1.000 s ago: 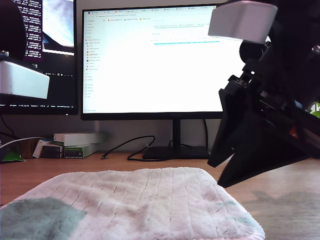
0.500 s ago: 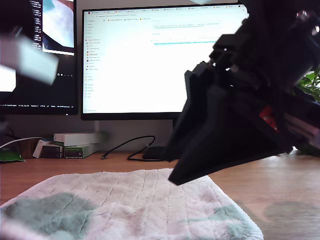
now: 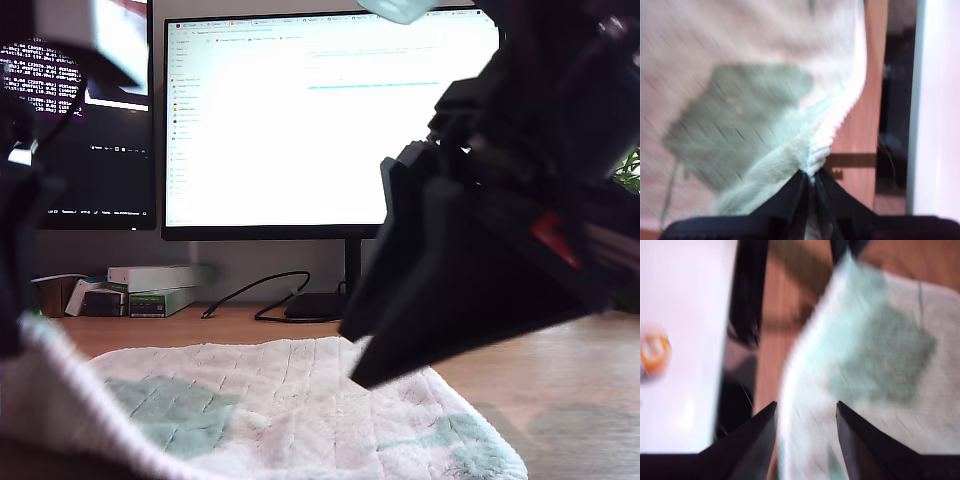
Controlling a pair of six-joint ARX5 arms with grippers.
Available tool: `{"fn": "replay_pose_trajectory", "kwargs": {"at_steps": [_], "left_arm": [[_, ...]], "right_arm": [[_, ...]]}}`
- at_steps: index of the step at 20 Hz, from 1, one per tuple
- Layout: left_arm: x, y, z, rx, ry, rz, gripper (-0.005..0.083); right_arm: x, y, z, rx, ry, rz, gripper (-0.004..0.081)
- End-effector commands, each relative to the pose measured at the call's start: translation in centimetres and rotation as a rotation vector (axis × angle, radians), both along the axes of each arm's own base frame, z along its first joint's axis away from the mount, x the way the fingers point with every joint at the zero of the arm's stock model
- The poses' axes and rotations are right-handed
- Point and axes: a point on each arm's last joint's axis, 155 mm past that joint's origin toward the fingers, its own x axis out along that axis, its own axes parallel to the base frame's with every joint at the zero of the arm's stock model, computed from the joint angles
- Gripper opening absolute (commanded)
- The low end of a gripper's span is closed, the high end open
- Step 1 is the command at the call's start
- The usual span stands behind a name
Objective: Fold the tea towel to a neat square and place it to the right
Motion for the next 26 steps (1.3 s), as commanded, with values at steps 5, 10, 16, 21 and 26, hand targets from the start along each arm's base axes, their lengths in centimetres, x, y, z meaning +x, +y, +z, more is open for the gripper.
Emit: {"fn": "replay_pose_trajectory", "kwargs": {"at_steps": [5, 10, 16, 21, 26], "left_arm": [[0.4, -0.6, 1.3, -0.022, -0.012, -0.007, -0.0024], [0.9, -0.8, 1.9, -0.030, -0.031, -0.006, -0.0024], [1.2, -1.0, 2.5, -0.040, -0.048, -0.004, -0.0024], [2.9, -1.4, 4.8, -0.079, -0.098, 0.022, -0.0024], [3.3, -1.8, 6.1, -0.108, -0.108, 0.036, -0.0024]], "right_arm": [[-0.2, -0.4, -3.2, -0.081, 0.081, -0.058, 0.0338], [0.3, -2.7, -5.1, -0.204, 0.060, -0.094, 0.0339], [1.0, -4.4, -6.0, -0.285, 0.034, -0.139, 0.0339], [1.0, -4.8, -6.2, -0.307, 0.022, -0.135, 0.0339], [2.2, -5.2, -6.0, -0.321, -0.031, -0.179, 0.0339]]}}
